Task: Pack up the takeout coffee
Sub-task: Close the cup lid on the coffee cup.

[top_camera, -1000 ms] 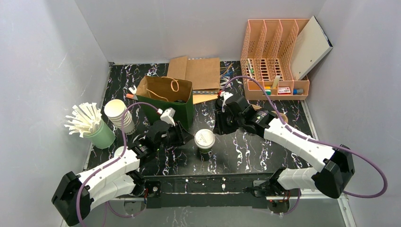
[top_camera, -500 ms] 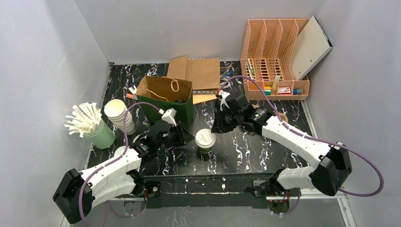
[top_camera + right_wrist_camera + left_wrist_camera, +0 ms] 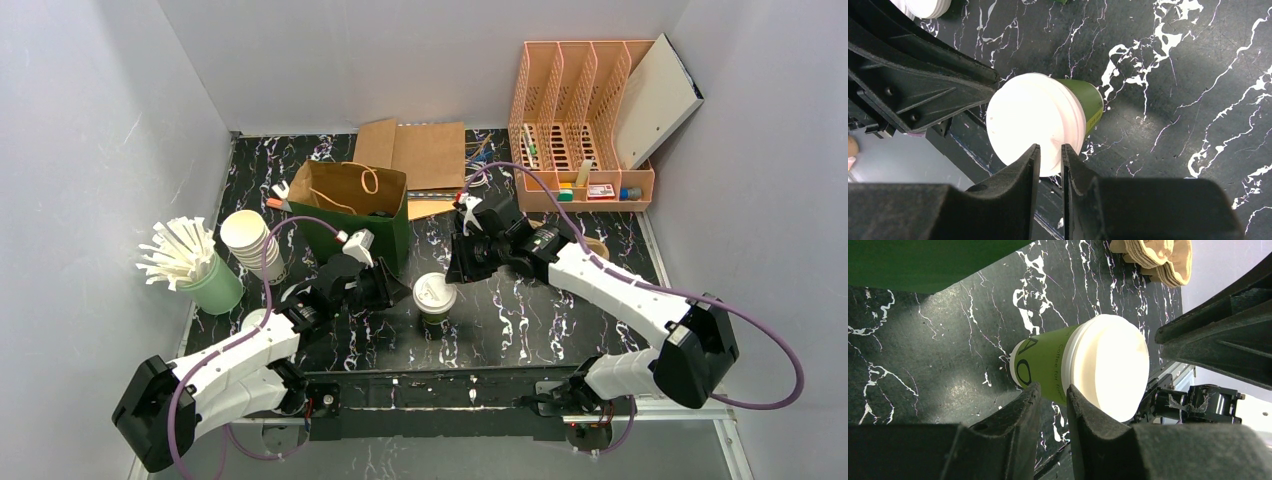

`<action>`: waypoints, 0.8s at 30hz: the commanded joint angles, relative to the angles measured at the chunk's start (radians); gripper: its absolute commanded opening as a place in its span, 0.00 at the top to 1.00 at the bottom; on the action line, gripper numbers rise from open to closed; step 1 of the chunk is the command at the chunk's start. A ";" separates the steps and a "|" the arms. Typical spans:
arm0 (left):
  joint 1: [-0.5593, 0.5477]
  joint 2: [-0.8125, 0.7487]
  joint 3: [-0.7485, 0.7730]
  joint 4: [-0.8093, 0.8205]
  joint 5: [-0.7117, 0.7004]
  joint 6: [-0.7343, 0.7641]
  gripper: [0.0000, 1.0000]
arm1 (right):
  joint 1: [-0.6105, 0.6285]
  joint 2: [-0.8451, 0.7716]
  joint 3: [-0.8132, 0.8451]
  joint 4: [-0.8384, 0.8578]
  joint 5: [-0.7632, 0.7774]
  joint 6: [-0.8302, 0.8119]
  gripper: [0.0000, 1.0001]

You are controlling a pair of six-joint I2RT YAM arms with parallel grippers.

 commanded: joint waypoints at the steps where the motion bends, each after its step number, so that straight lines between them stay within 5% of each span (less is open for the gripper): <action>1: -0.003 -0.016 0.031 0.005 0.008 0.006 0.75 | -0.005 0.017 -0.007 0.011 -0.003 -0.013 0.69; 24: -0.004 -0.018 0.033 0.020 0.015 -0.006 0.72 | -0.006 0.034 -0.036 0.016 -0.024 -0.013 0.70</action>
